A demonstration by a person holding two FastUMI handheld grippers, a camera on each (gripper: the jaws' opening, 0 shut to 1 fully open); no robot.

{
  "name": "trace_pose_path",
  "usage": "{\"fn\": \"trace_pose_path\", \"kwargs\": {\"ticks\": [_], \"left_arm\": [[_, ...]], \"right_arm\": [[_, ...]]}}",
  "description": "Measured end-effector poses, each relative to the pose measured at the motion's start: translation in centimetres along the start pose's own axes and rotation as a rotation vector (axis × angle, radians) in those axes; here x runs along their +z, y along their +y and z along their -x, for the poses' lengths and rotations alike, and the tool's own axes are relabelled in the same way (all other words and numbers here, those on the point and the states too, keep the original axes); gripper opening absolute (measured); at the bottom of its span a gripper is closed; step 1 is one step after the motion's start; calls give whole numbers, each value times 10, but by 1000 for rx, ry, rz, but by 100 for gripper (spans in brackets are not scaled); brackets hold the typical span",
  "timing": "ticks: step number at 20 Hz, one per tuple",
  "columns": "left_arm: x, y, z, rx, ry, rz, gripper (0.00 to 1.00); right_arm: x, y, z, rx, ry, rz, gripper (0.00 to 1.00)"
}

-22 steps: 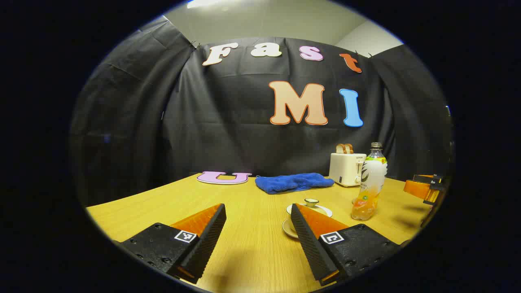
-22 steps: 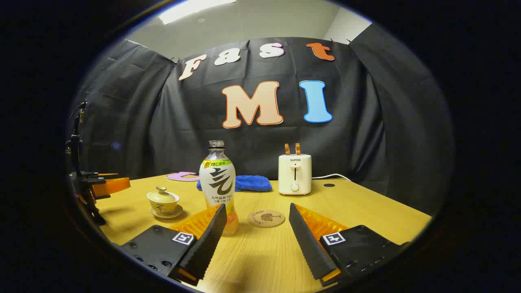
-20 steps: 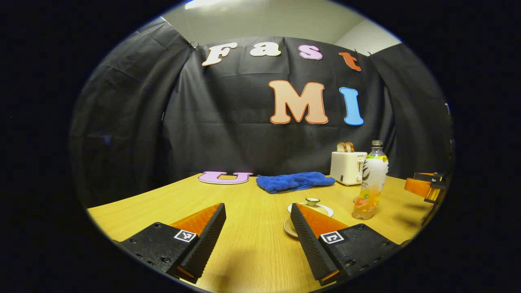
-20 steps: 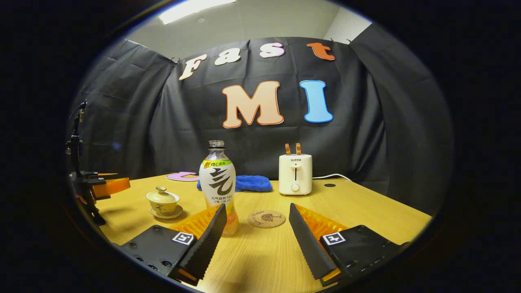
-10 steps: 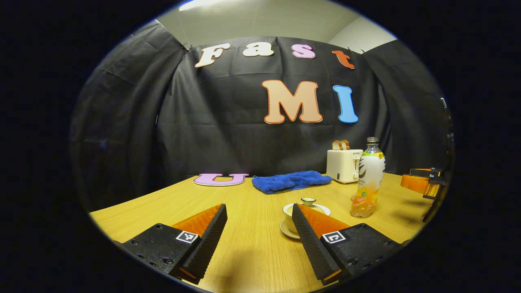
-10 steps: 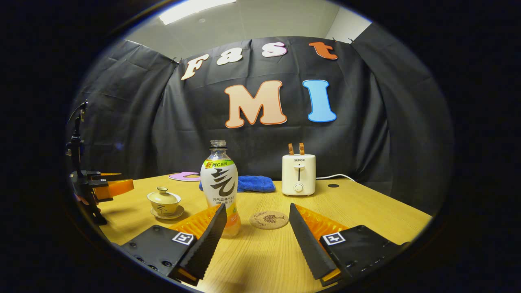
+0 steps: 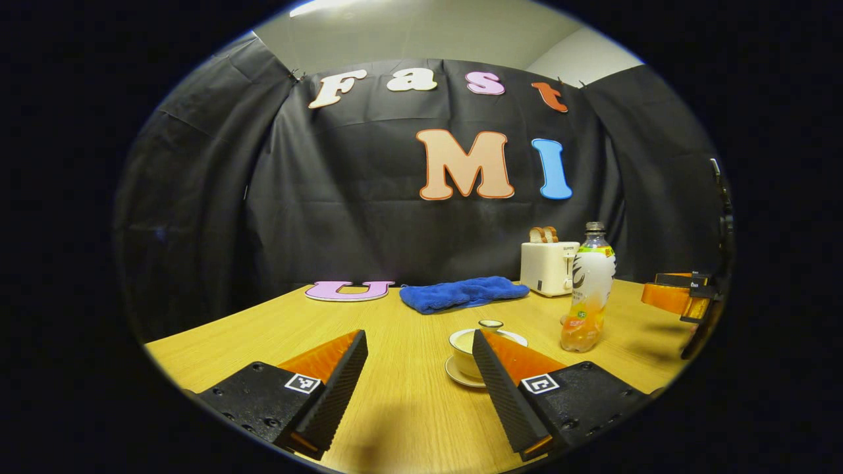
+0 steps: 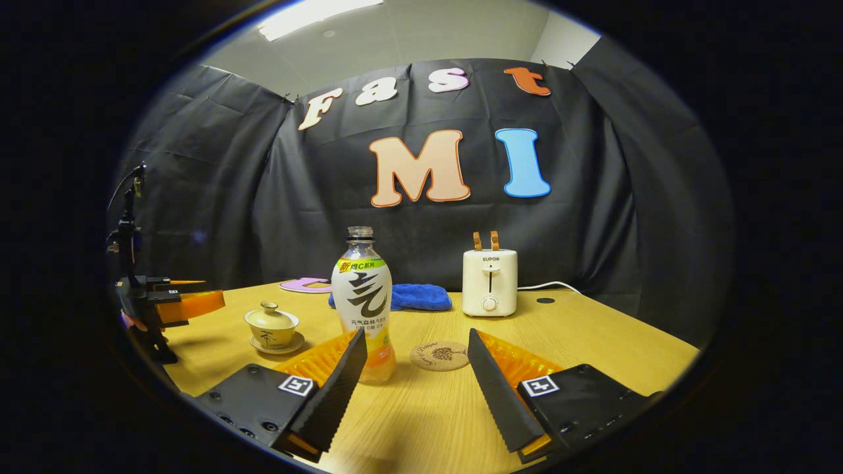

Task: Open the teacup lid with one hand, grasp the water bottle and pour water into the teacup with the other hand; after pouring, place the water bottle on the coaster and then close the teacup lid.

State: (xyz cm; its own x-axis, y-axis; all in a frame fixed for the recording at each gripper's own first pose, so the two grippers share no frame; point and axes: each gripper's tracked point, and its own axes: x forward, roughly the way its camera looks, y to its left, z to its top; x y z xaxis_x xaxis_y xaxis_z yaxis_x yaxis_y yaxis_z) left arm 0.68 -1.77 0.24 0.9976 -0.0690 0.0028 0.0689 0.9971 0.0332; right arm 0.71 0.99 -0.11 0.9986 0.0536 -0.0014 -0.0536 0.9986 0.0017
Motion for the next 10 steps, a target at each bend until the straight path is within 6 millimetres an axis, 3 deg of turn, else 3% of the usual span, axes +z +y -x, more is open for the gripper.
{"fn": "trace_pose_path", "kwargs": {"ticks": [3,10], "left_arm": [[0,-8,1,-38,-2,1,94],[0,-32,-4,-153,-4,2,94]], "right_arm": [[1,0,1,0,0,0,100],[1,0,1,0,0,0,94]]}}
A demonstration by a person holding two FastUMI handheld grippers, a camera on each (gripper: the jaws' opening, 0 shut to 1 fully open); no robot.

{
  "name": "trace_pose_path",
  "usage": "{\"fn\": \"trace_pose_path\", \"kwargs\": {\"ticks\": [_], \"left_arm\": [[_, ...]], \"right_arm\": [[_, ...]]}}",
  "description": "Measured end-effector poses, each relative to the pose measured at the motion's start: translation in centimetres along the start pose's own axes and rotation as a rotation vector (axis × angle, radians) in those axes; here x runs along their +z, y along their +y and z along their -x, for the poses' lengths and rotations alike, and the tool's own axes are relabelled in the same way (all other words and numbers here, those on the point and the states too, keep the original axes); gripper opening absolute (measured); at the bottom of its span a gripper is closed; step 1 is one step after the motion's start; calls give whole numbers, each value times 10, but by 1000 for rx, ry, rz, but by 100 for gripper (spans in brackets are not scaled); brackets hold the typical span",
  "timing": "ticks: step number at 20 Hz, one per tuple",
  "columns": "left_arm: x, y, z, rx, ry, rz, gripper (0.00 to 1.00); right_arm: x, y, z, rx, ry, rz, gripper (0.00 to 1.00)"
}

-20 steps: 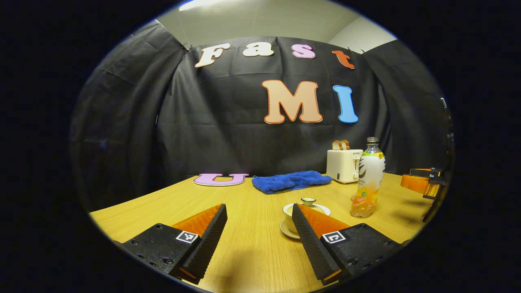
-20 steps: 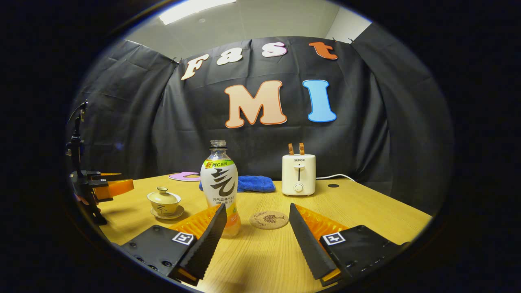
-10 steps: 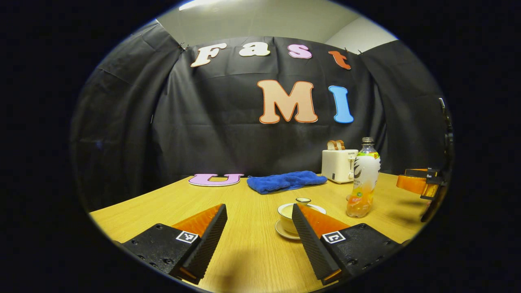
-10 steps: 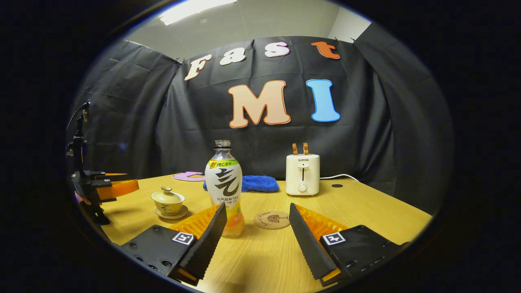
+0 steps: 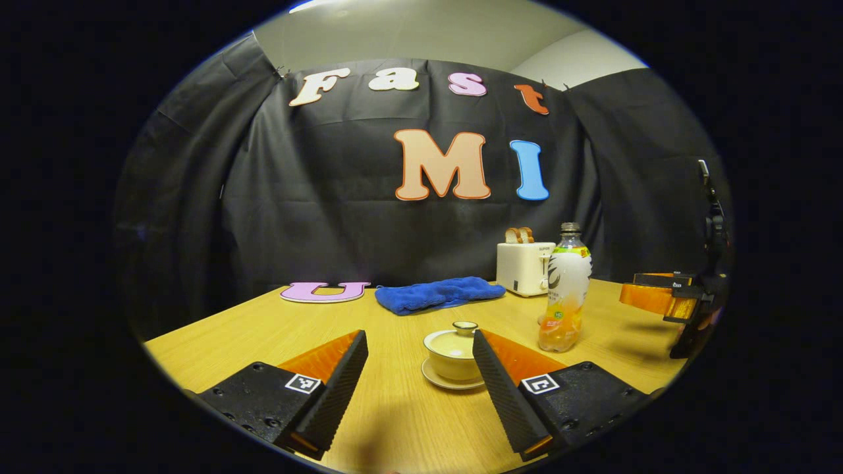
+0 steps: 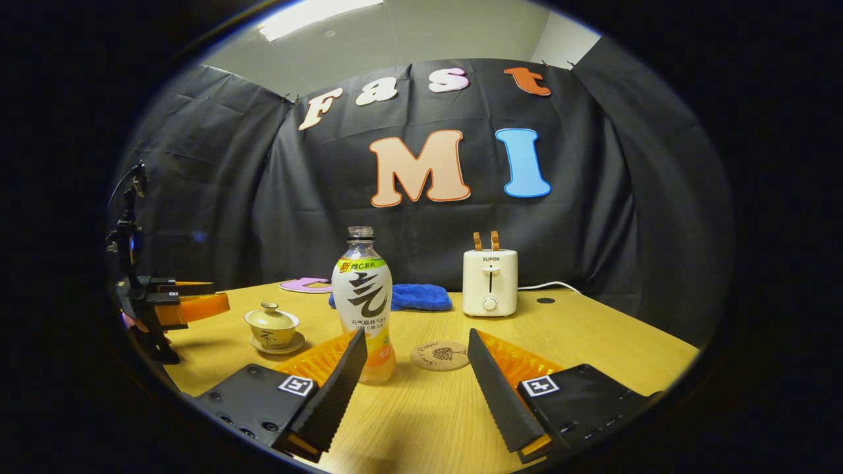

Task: Open the teacup lid with one hand, grasp the water bottle and pour water into the teacup with the other hand; after pouring, place the water bottle on the coaster and then close the teacup lid.

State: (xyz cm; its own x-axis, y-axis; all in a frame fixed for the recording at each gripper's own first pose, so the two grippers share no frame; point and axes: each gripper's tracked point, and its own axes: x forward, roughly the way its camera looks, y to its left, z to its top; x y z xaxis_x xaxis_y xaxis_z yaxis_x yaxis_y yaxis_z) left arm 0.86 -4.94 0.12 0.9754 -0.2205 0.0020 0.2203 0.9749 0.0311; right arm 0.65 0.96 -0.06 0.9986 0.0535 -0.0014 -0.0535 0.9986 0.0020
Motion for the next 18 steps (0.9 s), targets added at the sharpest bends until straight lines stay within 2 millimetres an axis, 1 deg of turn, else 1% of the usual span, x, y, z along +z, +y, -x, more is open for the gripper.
{"fn": "trace_pose_path", "kwargs": {"ticks": [1,2,3,4,5,7,8,10,12,13,14,17,18], "left_arm": [[0,-7,-1,-31,0,0,94],[1,-14,-3,-66,-2,1,94],[0,-19,-6,-95,-2,2,94],[0,-22,-8,-112,-2,2,93],[0,-22,-12,-122,0,4,91],[-1,-28,-18,-146,1,4,91],[-1,-30,-21,-161,0,4,91],[0,-33,-30,-171,3,6,86],[-2,-36,-38,-192,7,4,84],[-3,-37,-44,-197,12,5,76],[-5,-37,-49,-198,23,4,74],[-15,-39,-59,-202,73,-5,73],[-18,-40,-61,-204,99,-9,73]], "right_arm": [[0,0,0,0,0,0,94],[0,0,0,0,0,0,98],[0,0,0,0,0,0,98],[0,0,0,0,0,0,94],[0,0,0,0,0,0,94],[0,0,0,0,0,0,94],[0,0,0,0,0,0,98],[0,0,0,0,0,0,100],[0,0,0,0,0,0,96],[0,0,0,0,0,0,95],[0,0,0,0,0,0,94],[0,0,0,0,0,0,94],[0,0,0,0,0,0,98]]}}
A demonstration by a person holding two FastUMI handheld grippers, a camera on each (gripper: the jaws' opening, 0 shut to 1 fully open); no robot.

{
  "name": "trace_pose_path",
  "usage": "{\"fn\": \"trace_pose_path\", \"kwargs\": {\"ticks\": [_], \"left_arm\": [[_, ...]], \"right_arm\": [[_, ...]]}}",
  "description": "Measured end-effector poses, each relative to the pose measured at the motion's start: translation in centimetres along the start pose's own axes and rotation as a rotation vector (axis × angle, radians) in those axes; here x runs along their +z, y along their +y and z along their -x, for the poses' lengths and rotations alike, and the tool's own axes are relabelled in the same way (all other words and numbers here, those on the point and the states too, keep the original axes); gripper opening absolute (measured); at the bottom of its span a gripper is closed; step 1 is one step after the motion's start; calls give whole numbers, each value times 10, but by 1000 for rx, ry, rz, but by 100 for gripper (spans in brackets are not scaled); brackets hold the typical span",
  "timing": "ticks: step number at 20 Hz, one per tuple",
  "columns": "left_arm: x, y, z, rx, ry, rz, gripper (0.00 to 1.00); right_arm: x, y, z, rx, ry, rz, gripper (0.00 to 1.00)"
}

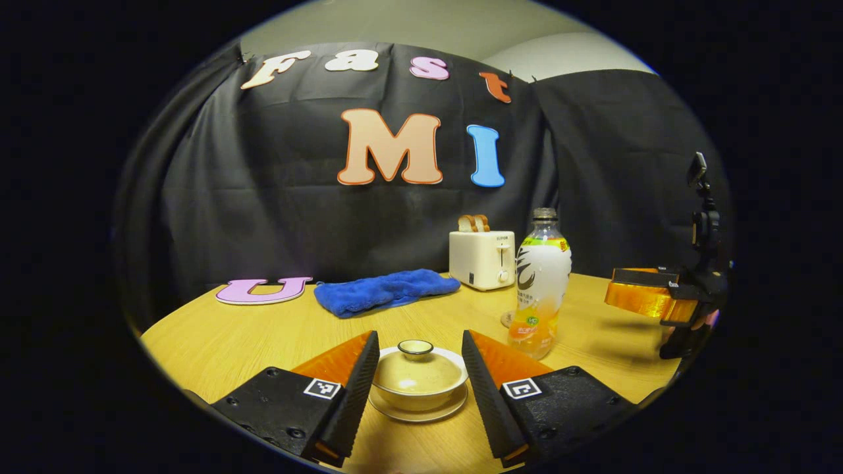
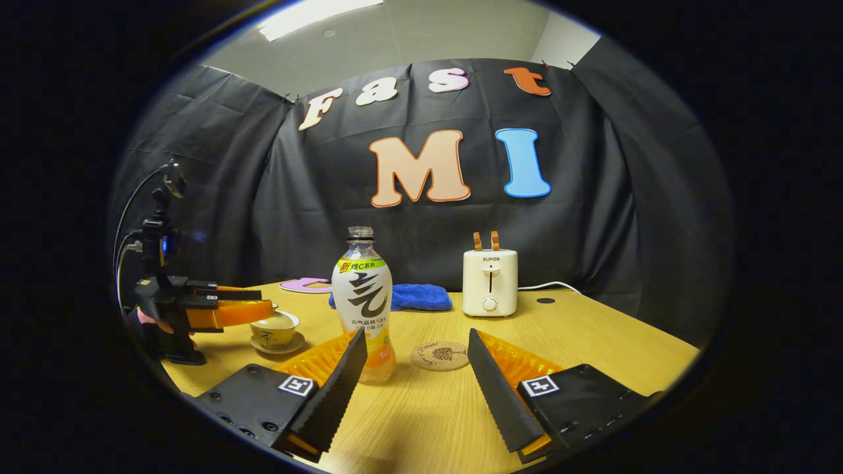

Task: Open the teacup lid with one hand, grasp the water bottle and pour water into the teacup with the other hand; after pouring, place the water bottle on the coaster and then close the teacup lid.

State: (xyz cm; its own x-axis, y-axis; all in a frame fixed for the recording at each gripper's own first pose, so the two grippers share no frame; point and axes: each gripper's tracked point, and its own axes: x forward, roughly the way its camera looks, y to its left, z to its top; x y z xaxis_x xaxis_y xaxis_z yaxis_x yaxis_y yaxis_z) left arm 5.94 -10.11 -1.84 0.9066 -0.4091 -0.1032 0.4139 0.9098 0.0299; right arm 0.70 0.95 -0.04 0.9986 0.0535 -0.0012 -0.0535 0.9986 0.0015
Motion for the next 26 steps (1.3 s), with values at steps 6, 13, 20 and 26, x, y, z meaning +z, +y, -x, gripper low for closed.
{"fn": "trace_pose_path", "kwargs": {"ticks": [6,13,20,26], "left_arm": [[-5,6,-11,17,53,5,64],[-6,3,-21,-5,62,-16,49],[-3,6,-21,-1,45,-23,29],[10,13,-12,26,-42,6,28]], "right_arm": [[0,0,0,0,0,0,98],[0,0,0,0,-1,0,94],[0,0,0,0,-1,0,94],[-1,0,0,0,-1,0,94]]}}
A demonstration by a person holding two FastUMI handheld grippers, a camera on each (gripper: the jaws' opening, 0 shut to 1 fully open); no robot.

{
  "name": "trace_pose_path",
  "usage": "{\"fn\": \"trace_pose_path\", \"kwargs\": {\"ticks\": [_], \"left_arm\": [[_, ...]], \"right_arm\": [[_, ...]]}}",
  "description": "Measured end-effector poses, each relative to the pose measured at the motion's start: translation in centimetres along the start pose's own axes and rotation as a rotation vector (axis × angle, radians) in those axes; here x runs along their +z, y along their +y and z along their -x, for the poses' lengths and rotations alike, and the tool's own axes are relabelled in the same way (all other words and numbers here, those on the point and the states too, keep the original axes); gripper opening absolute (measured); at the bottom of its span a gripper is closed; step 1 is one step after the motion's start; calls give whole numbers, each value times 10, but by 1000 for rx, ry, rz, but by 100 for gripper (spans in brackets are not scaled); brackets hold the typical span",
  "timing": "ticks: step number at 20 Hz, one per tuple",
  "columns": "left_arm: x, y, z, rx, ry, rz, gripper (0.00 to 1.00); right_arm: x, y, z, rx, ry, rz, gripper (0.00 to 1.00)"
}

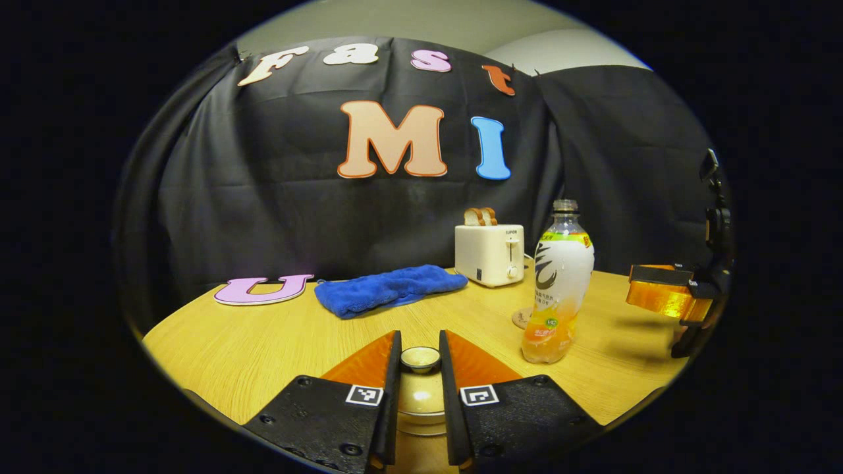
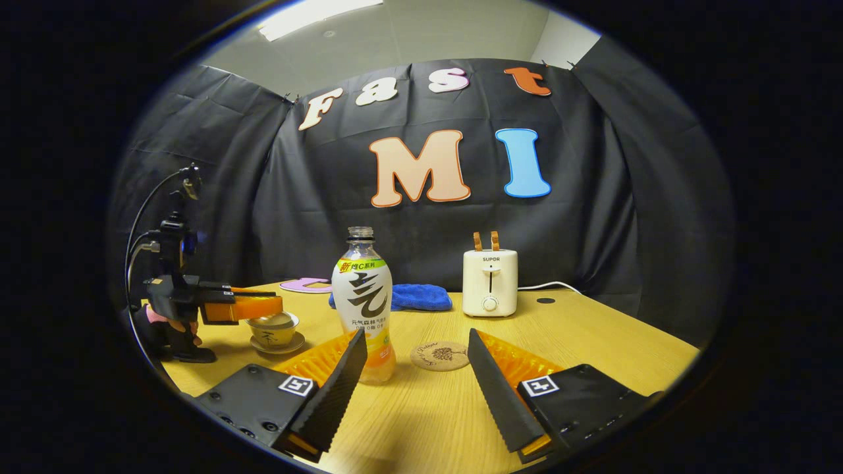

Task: Open the teacup lid with one hand, grasp the water bottle and pour water into the teacup with the other hand; after pouring, place the water bottle on the coaster and then close the teacup lid.

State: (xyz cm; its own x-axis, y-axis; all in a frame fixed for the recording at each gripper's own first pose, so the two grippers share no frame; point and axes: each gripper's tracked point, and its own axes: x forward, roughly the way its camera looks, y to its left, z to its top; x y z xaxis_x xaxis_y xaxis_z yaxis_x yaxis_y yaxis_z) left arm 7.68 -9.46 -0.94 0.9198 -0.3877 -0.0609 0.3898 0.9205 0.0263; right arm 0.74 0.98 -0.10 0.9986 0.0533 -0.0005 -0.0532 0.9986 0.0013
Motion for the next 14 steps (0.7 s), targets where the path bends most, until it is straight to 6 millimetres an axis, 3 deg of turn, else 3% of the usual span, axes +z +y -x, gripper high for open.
{"fn": "trace_pose_path", "kwargs": {"ticks": [1,7,14], "left_arm": [[3,1,2,7,-17,7,28],[6,9,8,49,-49,5,28],[6,34,21,146,-51,3,28]], "right_arm": [[0,0,0,0,0,0,98],[-2,11,-3,56,6,-2,94],[-9,44,-24,192,39,-5,98]]}}
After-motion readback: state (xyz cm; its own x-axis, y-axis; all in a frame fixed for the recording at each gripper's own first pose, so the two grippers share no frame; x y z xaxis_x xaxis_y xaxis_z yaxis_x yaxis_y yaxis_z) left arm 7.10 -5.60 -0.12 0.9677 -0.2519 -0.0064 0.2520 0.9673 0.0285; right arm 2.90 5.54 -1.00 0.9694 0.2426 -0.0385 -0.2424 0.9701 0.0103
